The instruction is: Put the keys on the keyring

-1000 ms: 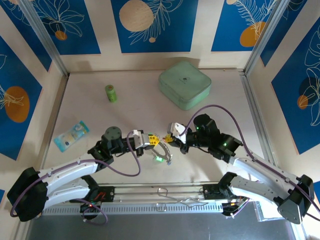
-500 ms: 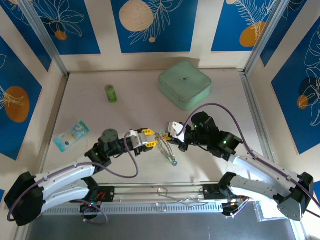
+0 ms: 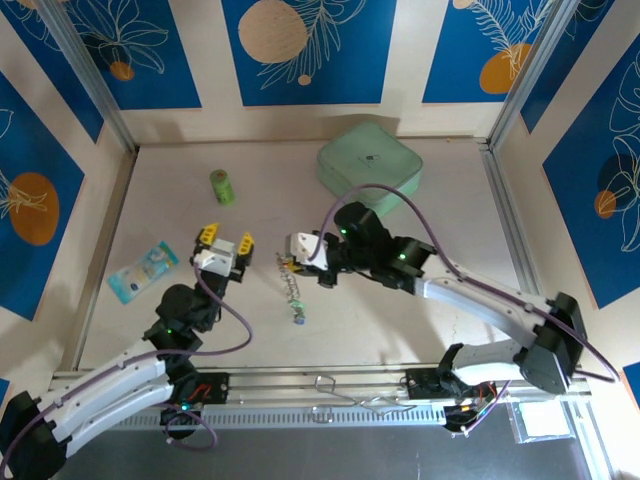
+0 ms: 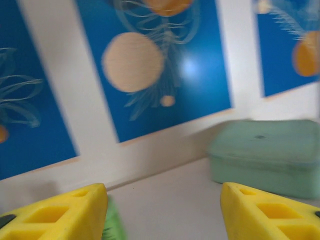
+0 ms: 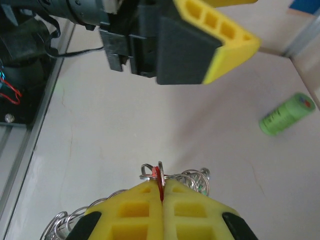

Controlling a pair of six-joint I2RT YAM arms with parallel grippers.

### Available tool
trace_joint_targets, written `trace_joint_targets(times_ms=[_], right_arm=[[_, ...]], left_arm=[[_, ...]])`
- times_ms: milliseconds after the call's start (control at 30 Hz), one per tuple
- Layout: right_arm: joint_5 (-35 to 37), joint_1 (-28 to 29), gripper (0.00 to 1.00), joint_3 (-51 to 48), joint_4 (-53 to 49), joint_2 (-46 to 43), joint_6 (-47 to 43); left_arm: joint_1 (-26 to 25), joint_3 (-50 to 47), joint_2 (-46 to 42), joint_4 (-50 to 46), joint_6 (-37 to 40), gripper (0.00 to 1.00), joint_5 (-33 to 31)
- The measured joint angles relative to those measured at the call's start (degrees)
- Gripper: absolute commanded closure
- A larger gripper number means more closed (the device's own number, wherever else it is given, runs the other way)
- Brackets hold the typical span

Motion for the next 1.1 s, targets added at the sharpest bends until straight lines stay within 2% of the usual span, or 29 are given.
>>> trace_joint_targets(times_ms=[133, 333, 600, 933, 967, 1033, 1100], right_arm=[[-1.16, 1.14, 1.00, 1.25, 6.27, 6.58, 1.31], [1.66, 0.90, 1.00, 0.72, 6.60, 11.02, 0.31], [11.78, -2.03, 1.00, -3.91, -5.68, 10.78, -7.04], [24.28, -2.84, 1.00, -7.52, -20.11, 13.42, -12.52], [25.00, -3.08, 0.97, -7.76, -20.96, 13.90, -12.68], [26.62, -3.65, 0.82, -8.11, -22.75, 15.10, -13.05], [28.11, -3.91, 0.74, -8.35, -24.04, 16.11, -13.64]], left_arm=[[0.61, 0.98, -4.22, -2.67, 1.16, 0.39, -7.58], [1.03, 1.68, -5.51, -7.72, 0.37, 0.38, -11.17], [2.29, 1.53, -2.47, -10.43, -3.82, 0.37, -11.26], [7.52, 0.61, 4.66, -10.43, -9.29, 0.36, -8.92], [8.15, 0.61, 5.16, -10.43, -9.68, 0.36, -8.61], [9.31, 0.61, 5.97, -10.38, -10.40, 0.39, -8.24], [9.84, 0.61, 6.45, -10.34, -11.13, 0.40, -8.28]])
